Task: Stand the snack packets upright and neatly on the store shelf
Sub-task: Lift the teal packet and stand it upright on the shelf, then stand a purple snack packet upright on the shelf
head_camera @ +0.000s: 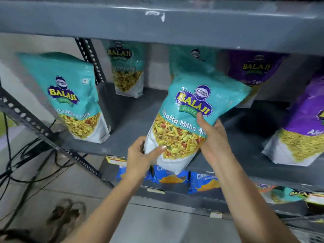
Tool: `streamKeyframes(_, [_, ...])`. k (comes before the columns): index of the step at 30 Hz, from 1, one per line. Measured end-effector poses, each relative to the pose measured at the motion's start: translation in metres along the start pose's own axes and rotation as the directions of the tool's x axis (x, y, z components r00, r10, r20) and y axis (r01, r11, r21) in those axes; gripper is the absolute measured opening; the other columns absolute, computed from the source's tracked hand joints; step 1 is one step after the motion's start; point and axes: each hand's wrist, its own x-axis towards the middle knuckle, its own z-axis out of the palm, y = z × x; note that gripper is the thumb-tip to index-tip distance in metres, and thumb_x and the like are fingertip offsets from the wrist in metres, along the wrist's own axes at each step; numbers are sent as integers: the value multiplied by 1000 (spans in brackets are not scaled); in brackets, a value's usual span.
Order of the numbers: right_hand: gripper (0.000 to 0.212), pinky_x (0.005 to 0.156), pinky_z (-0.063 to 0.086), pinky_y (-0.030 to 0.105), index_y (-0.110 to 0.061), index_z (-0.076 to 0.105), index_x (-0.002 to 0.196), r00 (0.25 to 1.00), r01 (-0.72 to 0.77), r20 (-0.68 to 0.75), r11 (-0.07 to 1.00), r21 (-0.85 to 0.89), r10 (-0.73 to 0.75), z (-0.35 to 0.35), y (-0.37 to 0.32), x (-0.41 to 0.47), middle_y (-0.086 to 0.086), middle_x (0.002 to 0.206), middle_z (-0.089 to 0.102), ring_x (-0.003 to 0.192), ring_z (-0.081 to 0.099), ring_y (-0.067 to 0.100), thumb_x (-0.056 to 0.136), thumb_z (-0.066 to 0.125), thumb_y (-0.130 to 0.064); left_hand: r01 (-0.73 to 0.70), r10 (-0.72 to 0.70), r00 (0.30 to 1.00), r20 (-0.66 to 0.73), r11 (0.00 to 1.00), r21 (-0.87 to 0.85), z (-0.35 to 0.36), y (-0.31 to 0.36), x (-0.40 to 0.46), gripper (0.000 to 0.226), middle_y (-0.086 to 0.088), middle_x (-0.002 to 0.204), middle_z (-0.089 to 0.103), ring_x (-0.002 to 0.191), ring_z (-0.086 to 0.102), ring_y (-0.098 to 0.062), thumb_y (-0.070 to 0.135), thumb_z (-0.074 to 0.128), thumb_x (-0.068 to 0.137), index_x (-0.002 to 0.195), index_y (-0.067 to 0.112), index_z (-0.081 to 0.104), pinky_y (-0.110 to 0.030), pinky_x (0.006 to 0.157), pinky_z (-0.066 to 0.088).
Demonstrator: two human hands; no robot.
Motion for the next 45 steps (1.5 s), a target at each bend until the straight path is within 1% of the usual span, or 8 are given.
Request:
streamKeyframes(7, [39,82,54,23,-22,62,112,961,229,237,886,-402,-141,48,-4,21,-12,101,77,98,71,6,82,72,0,-4,-5,989,147,998,61,-47,6,52,30,8,91,79,89,72,-7,-1,79,73,95,16,65,-37,86,54])
streamKeyframes(13, [43,88,55,29,-3,55,128,968,182,214,950,-256,-128,68,-16,23,6,117,72,108,69,18,88,65,-18,-132,143,986,84,984,-120,-54,50,65,61,-3,129,65,121,60,-10,55,75,69,120,26,59,-32,104,48])
streamKeyframes(20, [7,80,58,31,-13,68,92,944,329,76,923,-200,-320,99,-48,30,-4,87,78,84,73,15,93,62,-9,-374,315,924,-214,858,-352,-23,117,87,6,5,79,67,75,59,-7,13,58,95,97,9,54,-20,72,50])
streamKeyframes(23, [17,86,58,32,-11,67,103,956,293,115,914,-281,-271,82,-40,30,-2,96,78,93,73,16,87,70,-14,-309,263,948,-177,893,-328,-26,104,85,22,5,95,70,86,64,-6,23,62,93,109,9,58,-22,80,52])
streamKeyframes(28, [56,95,56,39,-26,58,112,960,1,210,749,-662,185,26,18,19,-9,109,74,101,71,5,65,87,-16,-54,63,995,73,991,-123,-34,19,57,61,4,121,69,112,66,-8,45,77,75,126,18,56,-27,91,54])
streamKeyframes(36, [72,93,57,35,-19,51,131,965,41,224,763,-645,137,17,46,19,-3,124,69,113,66,12,69,87,-18,-67,72,994,77,995,-72,-36,1,56,59,-1,127,67,117,63,-12,44,72,77,126,15,56,-24,90,55])
streamKeyframes(41, [92,107,42,30,-30,35,146,972,75,213,727,-683,101,-3,33,4,-9,142,52,131,49,7,69,87,-28,-156,162,946,-281,987,45,-24,1,36,64,-5,131,56,121,55,-13,30,81,76,129,19,47,-24,99,45])
streamKeyframes(45, [46,102,45,28,-34,64,116,990,140,81,705,-695,-117,-70,4,-22,-13,122,64,116,57,2,76,82,-22,-327,424,812,-401,900,289,-8,4,13,51,-7,87,45,76,43,-18,32,86,66,91,13,45,-32,74,39])
